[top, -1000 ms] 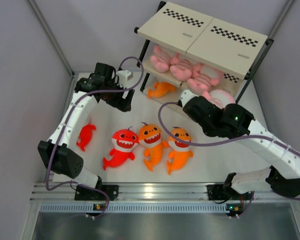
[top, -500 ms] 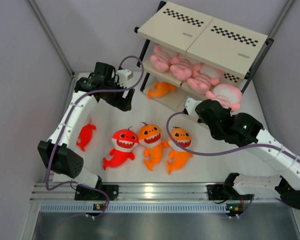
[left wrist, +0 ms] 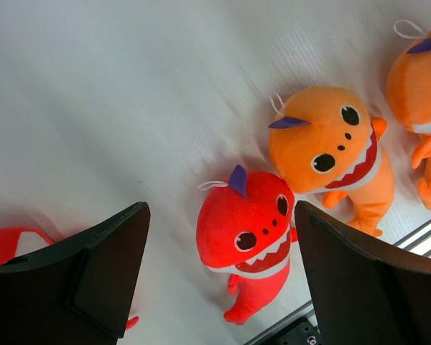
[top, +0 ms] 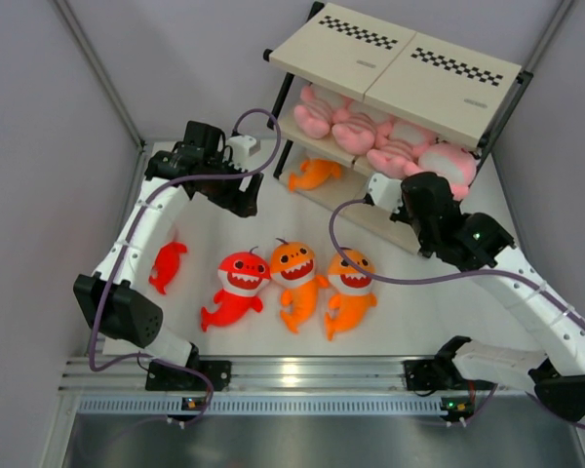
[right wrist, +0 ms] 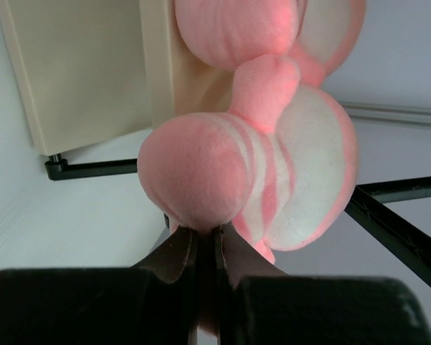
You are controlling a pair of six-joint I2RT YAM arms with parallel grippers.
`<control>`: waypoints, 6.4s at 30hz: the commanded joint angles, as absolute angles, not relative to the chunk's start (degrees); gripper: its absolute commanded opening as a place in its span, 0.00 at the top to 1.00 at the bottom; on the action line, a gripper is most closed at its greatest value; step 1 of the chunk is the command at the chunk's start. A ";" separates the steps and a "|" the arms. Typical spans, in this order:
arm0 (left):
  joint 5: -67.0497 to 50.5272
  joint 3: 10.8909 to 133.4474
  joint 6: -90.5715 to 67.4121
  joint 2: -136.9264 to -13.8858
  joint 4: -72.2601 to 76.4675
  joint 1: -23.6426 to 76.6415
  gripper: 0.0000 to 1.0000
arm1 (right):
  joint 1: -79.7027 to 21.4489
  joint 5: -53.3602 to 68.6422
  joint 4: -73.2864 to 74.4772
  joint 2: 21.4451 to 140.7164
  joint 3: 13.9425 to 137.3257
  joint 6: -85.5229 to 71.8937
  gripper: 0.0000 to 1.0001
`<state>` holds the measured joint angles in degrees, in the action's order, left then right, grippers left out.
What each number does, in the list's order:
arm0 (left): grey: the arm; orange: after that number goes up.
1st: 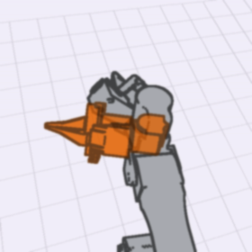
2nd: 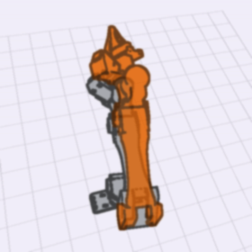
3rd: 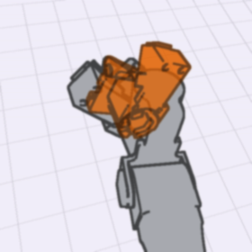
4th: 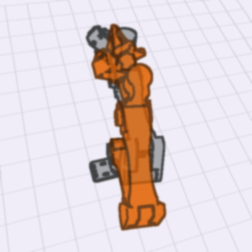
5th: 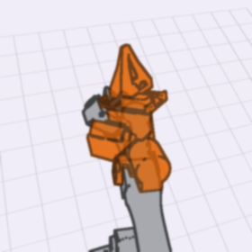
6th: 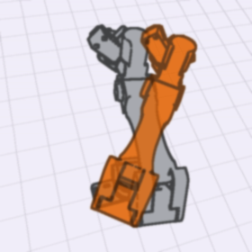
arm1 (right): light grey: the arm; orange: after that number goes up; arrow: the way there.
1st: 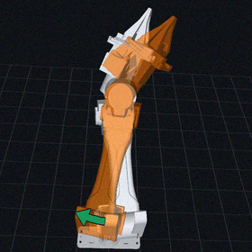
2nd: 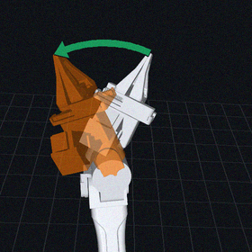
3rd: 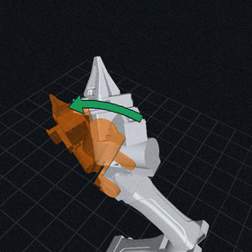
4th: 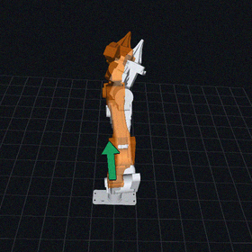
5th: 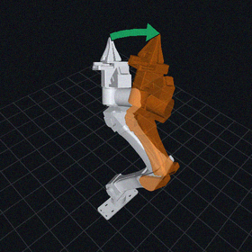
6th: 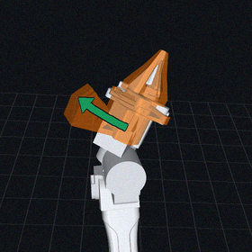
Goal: Place and organize the stuffed toys onto the shelf
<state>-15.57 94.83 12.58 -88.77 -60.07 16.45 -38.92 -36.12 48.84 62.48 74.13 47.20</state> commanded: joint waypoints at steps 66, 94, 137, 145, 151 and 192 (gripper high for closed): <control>-16.44 94.31 14.41 -88.51 -60.12 16.52 0.12 | -32.16 -25.92 39.54 57.30 72.77 54.14 0.01; -8.00 78.84 14.50 -87.01 -56.07 10.99 0.14 | -81.82 -16.50 39.72 82.87 51.51 20.92 0.07; -10.55 79.89 16.08 -86.22 -56.16 10.99 0.14 | -66.10 -54.85 46.59 95.72 81.39 41.56 1.00; -10.55 80.16 16.43 -86.04 -56.25 10.99 0.14 | -59.43 -47.64 29.54 95.52 73.74 53.43 1.00; -10.55 80.16 16.35 -85.69 -56.25 10.99 0.14 | -54.15 -47.11 25.06 101.76 76.72 55.37 1.00; -8.53 79.63 16.52 -84.99 -56.16 10.99 0.13 | -51.76 -38.07 22.41 97.67 79.37 42.56 0.36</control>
<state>-9.26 78.94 16.05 -87.79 -58.06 10.94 -49.25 -42.54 20.29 107.04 80.14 48.84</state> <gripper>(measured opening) 0.866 0.633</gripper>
